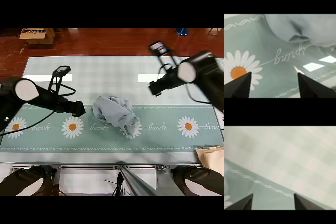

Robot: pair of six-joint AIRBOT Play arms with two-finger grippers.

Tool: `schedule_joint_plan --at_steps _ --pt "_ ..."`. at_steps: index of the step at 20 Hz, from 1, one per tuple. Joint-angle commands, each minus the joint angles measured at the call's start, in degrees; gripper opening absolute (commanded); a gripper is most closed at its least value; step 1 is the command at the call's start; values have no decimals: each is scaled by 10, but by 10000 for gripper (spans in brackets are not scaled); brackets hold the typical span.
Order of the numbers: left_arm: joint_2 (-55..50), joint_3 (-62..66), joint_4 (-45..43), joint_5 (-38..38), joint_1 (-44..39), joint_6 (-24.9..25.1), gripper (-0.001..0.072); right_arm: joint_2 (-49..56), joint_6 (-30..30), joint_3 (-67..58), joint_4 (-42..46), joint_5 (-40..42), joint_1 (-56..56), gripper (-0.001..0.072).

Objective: Fold the shirts.

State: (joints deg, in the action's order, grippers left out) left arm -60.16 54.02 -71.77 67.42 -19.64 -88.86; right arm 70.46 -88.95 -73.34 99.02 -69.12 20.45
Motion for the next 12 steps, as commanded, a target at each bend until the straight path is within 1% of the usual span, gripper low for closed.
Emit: schedule_joint_plan --at_steps 1,3,5,8,9,10,11,12 --pt "-5 -73 67 -100 0 37 701 -13 34 0 -139 -17 -167 584" --pt "-27 -85 123 -121 0 80 690 -9 68 3 -257 -24 -242 584" --pt "-64 -85 168 -129 0 120 690 -6 97 5 -339 -32 -299 582" --pt "-129 -85 220 -142 0 160 689 -6 113 5 -362 -47 -337 580" --pt "-149 -85 238 -148 0 169 664 -6 118 5 -362 -57 -344 580" --pt "-166 -85 252 -155 0 178 574 -6 123 5 -361 -65 -347 580" --pt "-184 -85 265 -162 0 185 511 -6 130 5 -359 -74 -347 580" --pt "-197 -84 270 -170 0 188 404 -6 133 7 -360 -83 -347 580"
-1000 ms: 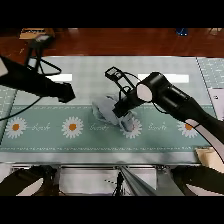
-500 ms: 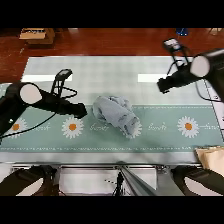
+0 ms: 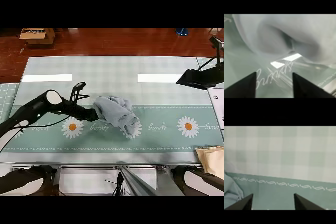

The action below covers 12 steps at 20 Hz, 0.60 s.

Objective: Fold the shirts.

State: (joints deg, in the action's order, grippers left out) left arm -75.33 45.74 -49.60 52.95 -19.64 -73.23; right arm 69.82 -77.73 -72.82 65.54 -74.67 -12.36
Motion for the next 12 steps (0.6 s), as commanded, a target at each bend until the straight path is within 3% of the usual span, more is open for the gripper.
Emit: schedule_joint_plan --at_steps 1,3,6,8,9,12 --pt "-57 -2 49 -33 0 32 349 0 23 10 -25 -36 -19 573" --pt "-71 -2 49 -46 0 32 295 0 42 46 -25 -51 -19 470" --pt "-75 1 49 -49 0 32 312 0 46 116 -30 -51 -19 470" --pt "-71 2 64 -47 0 45 356 0 54 151 -50 -48 -19 471" --pt "-71 7 67 -45 0 47 496 0 60 161 -58 -48 -19 471" --pt "-72 26 68 -52 0 46 507 0 70 166 -75 -47 -18 471"
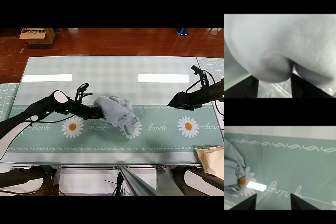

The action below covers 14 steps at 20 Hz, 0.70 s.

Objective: Fold the shirts.

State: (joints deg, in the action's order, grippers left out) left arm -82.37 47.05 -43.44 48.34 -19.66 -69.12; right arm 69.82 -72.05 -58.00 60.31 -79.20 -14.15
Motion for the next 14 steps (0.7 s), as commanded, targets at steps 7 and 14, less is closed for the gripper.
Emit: schedule_joint_plan --at_steps 7,14 --pt "-17 27 7 -59 24 -7 461 0 19 18 -72 -1 0 470" --pt "-54 32 40 -40 -4 -3 31 0 29 18 -86 -3 0 470"
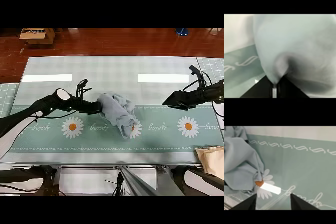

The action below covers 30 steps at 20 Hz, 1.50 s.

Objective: Fold the shirts.

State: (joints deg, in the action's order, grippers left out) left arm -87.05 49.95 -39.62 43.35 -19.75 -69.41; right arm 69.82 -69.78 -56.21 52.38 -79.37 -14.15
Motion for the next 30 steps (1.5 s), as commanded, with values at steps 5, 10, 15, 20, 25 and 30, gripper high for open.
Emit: schedule_joint_plan --at_steps 5,10,15,20,25,30 --pt "14 7 0 47 15 21 31 0 19 25 -38 8 22 478" --pt "26 7 -2 64 23 26 31 0 51 160 -79 110 126 543" --pt "26 7 -2 65 23 26 31 0 64 221 -165 232 210 539" --pt "26 7 -2 67 23 26 31 0 56 221 -236 352 291 484" --pt "26 7 -2 66 28 28 31 8 30 220 -241 357 314 27" --pt "81 42 -3 98 75 45 29 -41 59 198 -219 310 254 30"
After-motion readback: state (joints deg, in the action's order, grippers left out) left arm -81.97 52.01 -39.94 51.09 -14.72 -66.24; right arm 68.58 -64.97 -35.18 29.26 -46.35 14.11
